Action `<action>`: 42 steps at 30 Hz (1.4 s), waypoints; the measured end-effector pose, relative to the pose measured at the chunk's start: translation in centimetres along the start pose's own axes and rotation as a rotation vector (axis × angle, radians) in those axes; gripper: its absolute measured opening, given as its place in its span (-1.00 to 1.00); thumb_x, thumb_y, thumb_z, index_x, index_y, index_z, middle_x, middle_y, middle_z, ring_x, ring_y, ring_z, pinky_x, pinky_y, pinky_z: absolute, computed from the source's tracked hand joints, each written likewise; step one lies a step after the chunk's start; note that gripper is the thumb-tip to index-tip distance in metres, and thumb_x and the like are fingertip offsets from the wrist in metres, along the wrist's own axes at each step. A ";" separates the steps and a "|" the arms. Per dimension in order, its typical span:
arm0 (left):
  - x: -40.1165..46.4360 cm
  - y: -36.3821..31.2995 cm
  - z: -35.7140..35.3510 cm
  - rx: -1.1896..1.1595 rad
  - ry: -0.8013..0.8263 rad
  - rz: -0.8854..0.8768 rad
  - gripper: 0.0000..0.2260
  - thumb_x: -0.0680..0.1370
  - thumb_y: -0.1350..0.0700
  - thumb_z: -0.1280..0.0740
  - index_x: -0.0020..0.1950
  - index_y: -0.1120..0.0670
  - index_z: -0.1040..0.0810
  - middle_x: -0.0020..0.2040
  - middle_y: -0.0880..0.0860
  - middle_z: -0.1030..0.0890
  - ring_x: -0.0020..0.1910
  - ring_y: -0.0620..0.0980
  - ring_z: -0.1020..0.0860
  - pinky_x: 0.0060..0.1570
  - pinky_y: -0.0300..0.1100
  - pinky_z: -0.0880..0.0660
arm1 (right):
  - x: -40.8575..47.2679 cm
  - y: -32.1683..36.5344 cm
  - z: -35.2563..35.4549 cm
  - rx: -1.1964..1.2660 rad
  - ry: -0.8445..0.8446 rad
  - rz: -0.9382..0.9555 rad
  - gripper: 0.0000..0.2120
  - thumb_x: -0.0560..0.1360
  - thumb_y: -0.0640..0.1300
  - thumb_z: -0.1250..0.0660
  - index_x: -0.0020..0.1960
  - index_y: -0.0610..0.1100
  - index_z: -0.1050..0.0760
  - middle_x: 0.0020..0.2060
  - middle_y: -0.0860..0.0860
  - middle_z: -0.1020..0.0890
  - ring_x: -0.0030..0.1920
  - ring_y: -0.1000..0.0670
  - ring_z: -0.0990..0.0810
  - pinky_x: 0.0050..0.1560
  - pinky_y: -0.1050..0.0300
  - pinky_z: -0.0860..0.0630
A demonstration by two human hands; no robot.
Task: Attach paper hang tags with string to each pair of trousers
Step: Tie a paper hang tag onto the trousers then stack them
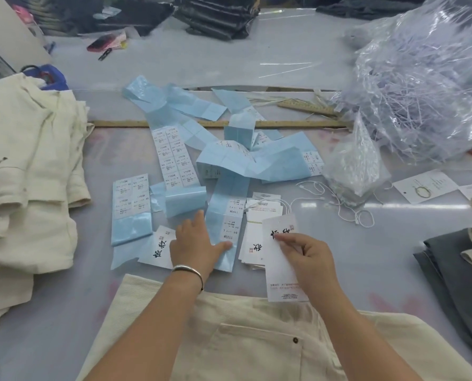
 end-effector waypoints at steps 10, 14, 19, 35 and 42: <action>0.6 0.4 -0.6 -0.144 -0.015 0.027 -0.34 0.37 -0.15 -0.52 0.33 0.09 -0.35 0.19 0.14 -0.41 0.24 0.17 -0.37 0.12 -0.02 -0.40 | 1.6 -1.5 -0.2 -0.087 -0.108 -0.080 -0.71 0.50 -0.34 -0.27 0.03 -0.01 -0.62 -0.07 0.04 -0.65 -0.15 0.06 -0.55 -0.20 0.26 -0.41; 1.0 1.3 0.0 -0.154 -0.023 0.101 -0.41 0.35 -0.15 -0.53 0.23 0.07 -0.41 0.11 0.09 -0.53 0.14 0.15 -0.50 0.00 0.00 -0.47 | 1.7 -1.0 -1.0 -0.247 -0.052 -0.052 -0.62 0.39 -0.41 -0.21 -0.15 0.03 -0.61 -0.17 0.16 -0.63 -0.23 0.09 -0.57 -0.31 0.27 -0.43; 0.6 1.8 1.0 -0.499 -0.050 0.097 -0.69 0.40 0.00 -0.53 -0.03 -0.02 -0.44 -0.18 -0.17 -0.51 -0.13 0.00 -0.56 -0.23 -0.15 -0.46 | 2.0 -0.3 -1.5 -0.319 -0.026 -0.044 -0.78 0.45 -0.27 -0.30 -0.18 0.01 -0.64 -0.25 0.22 -0.60 -0.29 0.19 -0.51 -0.30 0.29 -0.36; -2.4 1.4 2.3 -1.032 0.326 -0.004 -0.45 0.35 0.26 -0.57 0.29 0.11 -0.46 0.10 0.06 -0.67 0.11 0.06 -0.63 0.14 0.08 -0.56 | 4.1 3.9 -6.9 0.228 0.262 -0.206 -0.86 0.42 -0.10 -0.49 -0.24 -0.16 -0.65 -0.22 -0.06 -0.71 -0.19 0.01 -0.65 -0.08 0.06 -0.55; -3.7 0.4 6.2 -0.307 -0.629 -0.262 -0.48 0.42 -0.06 -0.49 0.34 0.02 -0.48 0.11 0.05 -0.51 0.08 0.02 -0.46 0.07 -0.08 -0.40 | 3.7 3.3 -7.2 0.360 0.196 -0.285 -0.89 0.42 -0.22 -0.47 -0.29 -0.17 -0.63 -0.32 -0.12 -0.67 -0.33 -0.09 -0.61 -0.27 0.07 -0.58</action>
Point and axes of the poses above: each hand's wrist, its own x-axis towards the middle knuckle, its own z-axis out of the back of the hand, y = z × x, the point moved 4 cm from there along x, towards the middle knuckle
